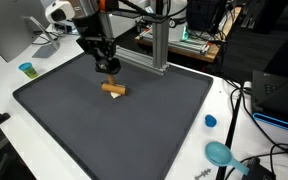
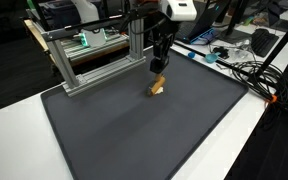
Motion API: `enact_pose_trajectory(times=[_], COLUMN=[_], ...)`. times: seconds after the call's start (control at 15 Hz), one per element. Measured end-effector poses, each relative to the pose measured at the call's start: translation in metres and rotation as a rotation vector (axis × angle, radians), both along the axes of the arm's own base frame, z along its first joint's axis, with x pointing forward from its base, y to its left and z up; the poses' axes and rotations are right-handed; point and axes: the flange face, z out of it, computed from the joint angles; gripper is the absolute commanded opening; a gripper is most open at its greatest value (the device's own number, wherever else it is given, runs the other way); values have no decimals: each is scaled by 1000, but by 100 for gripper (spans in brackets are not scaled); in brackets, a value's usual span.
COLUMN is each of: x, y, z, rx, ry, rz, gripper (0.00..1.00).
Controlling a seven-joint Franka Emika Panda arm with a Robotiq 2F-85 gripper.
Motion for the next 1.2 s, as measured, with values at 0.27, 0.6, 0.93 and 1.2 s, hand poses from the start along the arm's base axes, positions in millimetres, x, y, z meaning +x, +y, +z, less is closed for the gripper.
enact_pose_trajectory(times=[0.27,0.6,0.93,1.2], x=[4,8,13,15], y=[-1,-2,-3,-3], z=[-1,-1,-3,-4], rx=[1,-3,-4,-5], ry=[24,57,87,119], rz=[4,-20,-27,-28], gripper=[21,21,21,21])
